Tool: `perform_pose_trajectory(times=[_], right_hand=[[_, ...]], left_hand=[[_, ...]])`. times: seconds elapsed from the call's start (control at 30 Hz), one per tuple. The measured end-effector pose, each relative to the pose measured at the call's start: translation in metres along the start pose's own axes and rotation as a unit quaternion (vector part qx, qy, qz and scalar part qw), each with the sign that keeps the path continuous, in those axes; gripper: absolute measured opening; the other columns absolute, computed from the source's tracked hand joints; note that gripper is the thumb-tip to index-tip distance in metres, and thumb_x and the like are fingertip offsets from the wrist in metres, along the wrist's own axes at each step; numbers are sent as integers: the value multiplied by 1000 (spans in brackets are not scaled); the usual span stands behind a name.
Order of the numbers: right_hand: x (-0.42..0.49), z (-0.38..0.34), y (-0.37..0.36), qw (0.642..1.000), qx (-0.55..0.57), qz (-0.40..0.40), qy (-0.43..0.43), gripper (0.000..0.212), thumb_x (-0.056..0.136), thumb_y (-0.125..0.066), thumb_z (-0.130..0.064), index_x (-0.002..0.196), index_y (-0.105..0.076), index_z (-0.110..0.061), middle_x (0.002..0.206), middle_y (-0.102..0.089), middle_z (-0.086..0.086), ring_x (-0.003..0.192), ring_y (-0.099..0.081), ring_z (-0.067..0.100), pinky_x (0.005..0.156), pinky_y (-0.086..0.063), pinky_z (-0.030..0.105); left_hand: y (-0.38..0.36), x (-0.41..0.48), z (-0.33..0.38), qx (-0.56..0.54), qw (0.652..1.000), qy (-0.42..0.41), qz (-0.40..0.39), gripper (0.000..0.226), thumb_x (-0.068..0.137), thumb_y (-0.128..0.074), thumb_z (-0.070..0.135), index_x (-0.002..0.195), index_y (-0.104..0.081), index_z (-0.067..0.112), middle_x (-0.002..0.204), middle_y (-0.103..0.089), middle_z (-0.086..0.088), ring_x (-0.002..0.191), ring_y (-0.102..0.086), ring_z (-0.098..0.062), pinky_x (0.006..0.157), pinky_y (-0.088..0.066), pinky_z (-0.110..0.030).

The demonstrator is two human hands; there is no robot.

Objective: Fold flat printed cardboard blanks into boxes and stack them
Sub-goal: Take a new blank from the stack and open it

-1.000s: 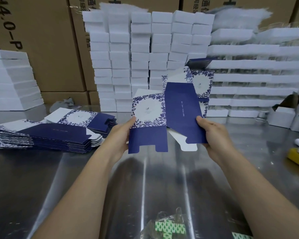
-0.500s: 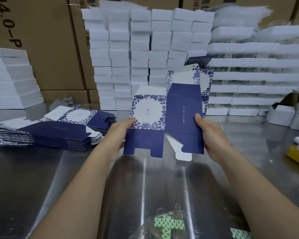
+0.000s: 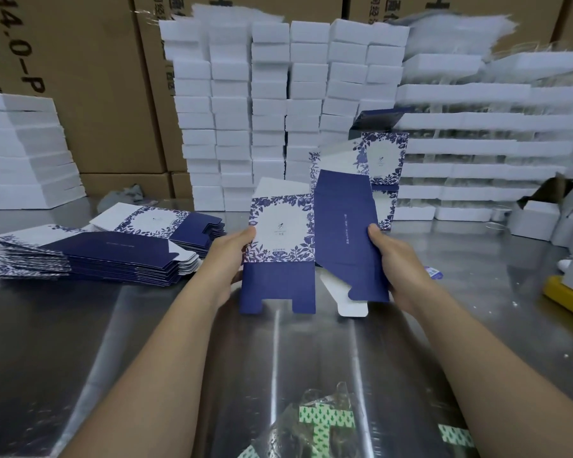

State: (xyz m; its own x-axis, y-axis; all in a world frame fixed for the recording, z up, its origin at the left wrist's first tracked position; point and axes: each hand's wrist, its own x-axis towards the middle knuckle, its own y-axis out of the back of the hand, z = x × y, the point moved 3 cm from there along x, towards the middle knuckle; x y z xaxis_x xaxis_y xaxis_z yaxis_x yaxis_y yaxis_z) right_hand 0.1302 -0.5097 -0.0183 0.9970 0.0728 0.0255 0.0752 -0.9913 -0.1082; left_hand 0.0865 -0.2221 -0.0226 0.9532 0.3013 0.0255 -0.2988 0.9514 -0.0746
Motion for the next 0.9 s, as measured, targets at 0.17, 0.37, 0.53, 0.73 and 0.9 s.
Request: perform_pose_trajectory(times=[0.17,0.37,0.53,0.73,0.9], right_hand=[[0,0,-4,998,51,-25,-9,40,103,-60,-51,114,-78,-17,108,-82,5,91,-80,31,61,-63,52],[3,6,-2,998,33,-51,-24,38,98,-69,-46,123,-75,-18,115,-80,5,103,-78,30,89,-61,61],[-1,7,-3,997,36,-49,-37,42,97,-66,-56,121,-76,-23,111,-81,0,99,-79,22,81,-65,43],[-6,-4,-2,997,73,-30,-14,37,105,-61,-43,123,-74,-14,108,-81,5,91,-80,22,60,-63,33],[-6,-6,-3,996,63,-69,-12,41,103,-63,-47,125,-74,-14,117,-80,6,104,-78,25,79,-66,40]], left_hand=[[-1,-4,1,-44,999,31,-2,43,93,-69,59,114,-79,24,103,-82,6,99,-74,-20,94,-53,-39],[4,-3,1,32,999,13,26,44,108,-53,52,107,-78,16,97,-83,4,75,-80,-13,53,-58,-23],[-1,-7,1,36,999,15,-29,46,107,-53,55,114,-79,17,107,-82,1,97,-80,-22,86,-62,-40],[-8,-7,-1,-22,997,46,-57,38,95,-70,56,109,-85,24,115,-81,-3,104,-79,-23,99,-57,-42],[-4,-9,1,-2,999,35,-23,48,102,-61,58,112,-82,16,107,-82,-2,92,-81,-21,76,-63,-34]])
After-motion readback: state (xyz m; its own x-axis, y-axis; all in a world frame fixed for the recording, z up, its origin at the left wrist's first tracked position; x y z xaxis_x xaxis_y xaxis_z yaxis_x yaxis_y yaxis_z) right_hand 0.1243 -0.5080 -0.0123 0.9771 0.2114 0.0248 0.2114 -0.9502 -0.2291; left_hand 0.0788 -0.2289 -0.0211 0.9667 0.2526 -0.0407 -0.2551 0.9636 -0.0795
